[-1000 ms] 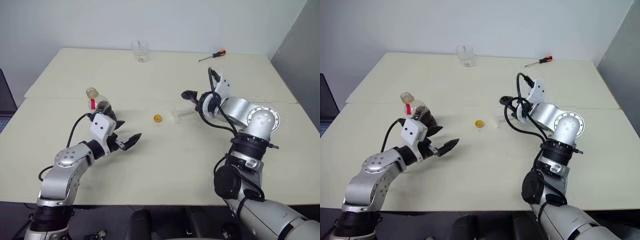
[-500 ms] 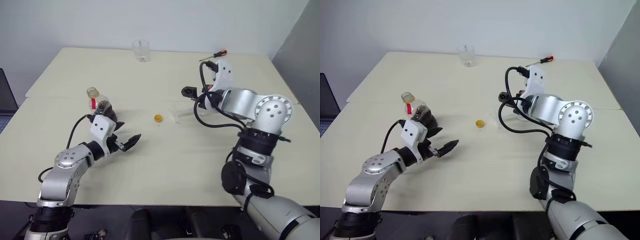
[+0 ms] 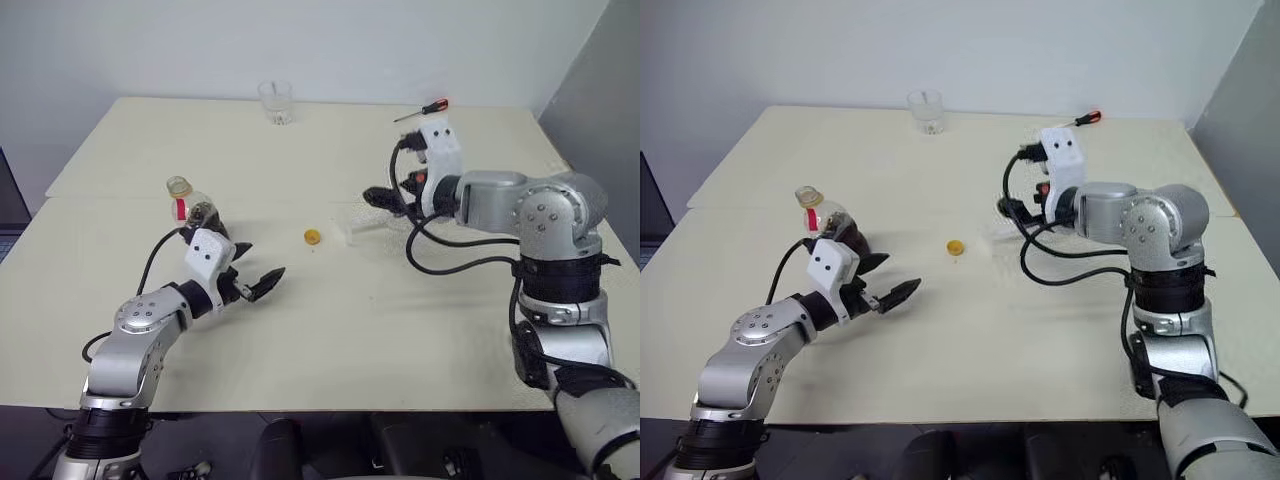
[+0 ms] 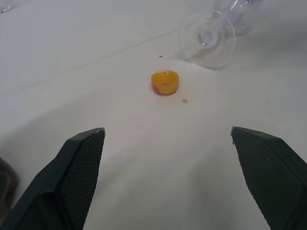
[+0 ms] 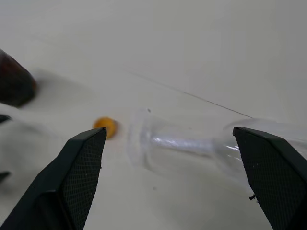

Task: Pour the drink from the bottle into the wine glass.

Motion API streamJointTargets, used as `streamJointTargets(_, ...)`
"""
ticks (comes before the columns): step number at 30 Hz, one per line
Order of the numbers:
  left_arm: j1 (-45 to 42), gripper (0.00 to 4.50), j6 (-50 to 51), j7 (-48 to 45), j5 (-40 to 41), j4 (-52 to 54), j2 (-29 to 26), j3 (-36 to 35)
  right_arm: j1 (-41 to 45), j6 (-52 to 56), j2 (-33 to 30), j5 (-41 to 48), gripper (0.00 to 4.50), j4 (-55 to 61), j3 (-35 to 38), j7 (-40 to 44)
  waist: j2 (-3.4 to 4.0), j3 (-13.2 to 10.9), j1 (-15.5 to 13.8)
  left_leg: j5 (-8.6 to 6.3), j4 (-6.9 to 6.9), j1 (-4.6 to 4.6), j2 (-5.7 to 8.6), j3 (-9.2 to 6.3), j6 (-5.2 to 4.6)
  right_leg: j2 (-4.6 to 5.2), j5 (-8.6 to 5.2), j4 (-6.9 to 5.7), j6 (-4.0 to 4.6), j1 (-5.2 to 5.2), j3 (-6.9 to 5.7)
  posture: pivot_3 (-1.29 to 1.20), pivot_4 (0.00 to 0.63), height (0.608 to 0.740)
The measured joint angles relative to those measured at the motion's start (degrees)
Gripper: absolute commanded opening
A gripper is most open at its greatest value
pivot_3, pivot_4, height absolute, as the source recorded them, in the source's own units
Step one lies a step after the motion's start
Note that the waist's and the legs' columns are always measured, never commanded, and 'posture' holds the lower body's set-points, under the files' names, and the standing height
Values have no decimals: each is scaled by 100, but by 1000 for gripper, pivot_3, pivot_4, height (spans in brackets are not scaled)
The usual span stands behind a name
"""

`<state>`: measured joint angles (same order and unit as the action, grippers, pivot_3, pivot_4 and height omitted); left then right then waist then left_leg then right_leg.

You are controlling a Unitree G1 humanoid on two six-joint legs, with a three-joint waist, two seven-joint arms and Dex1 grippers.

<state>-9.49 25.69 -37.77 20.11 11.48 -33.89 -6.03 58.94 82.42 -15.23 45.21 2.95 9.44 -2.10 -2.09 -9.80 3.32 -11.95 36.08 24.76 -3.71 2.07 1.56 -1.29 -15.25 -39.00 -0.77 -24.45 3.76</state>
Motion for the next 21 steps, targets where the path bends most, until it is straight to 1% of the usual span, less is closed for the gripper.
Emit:
streamJointTargets(3, 15, 4479, -9, -10, -9, -10, 17, 11, 286, 568, 1365, 183, 4500, -131, 1623, -673, 0, 0, -1, 0, 1, 1, 0, -8, 0, 0, 1, -3, 3, 0, -2, 0, 150, 740)
streamJointTargets(4, 15, 4479, -11, -16, -12, -16, 21, 20, 478, 770, 1938, 263, 4500, -242, 2340, -1079, 1, 0, -6, 0, 1, 1, 0, -8, 1, 1, 1, -3, 3, 0, -5, 0, 150, 740)
streamJointTargets(5, 8, 4479, -12, -19, -13, -17, 30, 31, 578, 832, 2259, 343, 4500, -291, 2772, -1326, 1, 0, -16, 0, 1, 3, 1, -9, 1, 4, 1, -2, 3, 1, -9, 0, 150, 740)
streamJointTargets(6, -41, 4479, -16, -26, -17, -34, 48, 77, 673, 956, 2441, 485, 4500, -366, 3188, -1698, 2, -1, -29, 0, 2, 5, 1, -8, 1, 13, 1, -1, 3, 1, -12, 0, 150, 740)
streamJointTargets(10, -13, 4479, -19, -38, -32, -76, 31, 56, 805, 958, 2486, 947, 4500, -301, 4776, -3272, -2, 1, -161, 1, 5, 10, 22, 1, 2, 44, -2, 13, -2, 13, -25, 0, 150, 740)
streamJointTargets(12, -15, 4479, -20, -41, -36, -76, 32, 62, 808, 916, 2494, 1159, 4500, -299, 5172, -3874, -2, 1, -145, 1, 6, 9, 27, 15, 1, 48, 4, 17, -12, 10, -8, 0, 150, 740)
streamJointTargets(14, -17, 4479, -20, -42, -42, -76, 34, 65, 805, 559, 2498, 1686, 4500, -281, 5459, -4850, -1, 1, -121, 1, 6, 9, 26, 16, 1, 48, 4, 19, -15, 9, -4, 0, 150, 740)
streamJointTargets(15, -17, 4479, -20, -42, -44, -76, 33, 65, 802, 350, 2498, 1925, 4500, -260, 5470, -5270, 0, 0, -98, 1, 4, 9, 25, 14, 1, 45, 3, 17, -16, 6, -4, 0, 150, 740)
streamJointTargets(17, -17, 4479, -20, -43, -46, -76, 33, 65, 790, -14, 2498, 2443, 4500, -243, 5320, -5967, 1, -1, -51, 1, 1, 9, 20, 12, 1, 37, 3, 14, -15, 6, -3, 0, 150, 740)
streamJointTargets(18, -18, 4479, -20, -44, -48, -76, 33, 67, 783, -263, 2499, 2821, 4500, -228, 5102, -6365, 2, -1, -16, 1, 1, 9, 18, 10, 1, 33, 2, 12, -13, 6, -2, 0, 150, 740)
streamJointTargets(21, -18, 4479, -19, -45, -49, -76, 33, 71, 698, -974, 2497, 3768, 4500, -181, 4392, -7212, 3, -1, 67, 1, 0, 6, 15, -3, 1, 21, -1, 5, -6, 6, -5, 0, 150, 740)
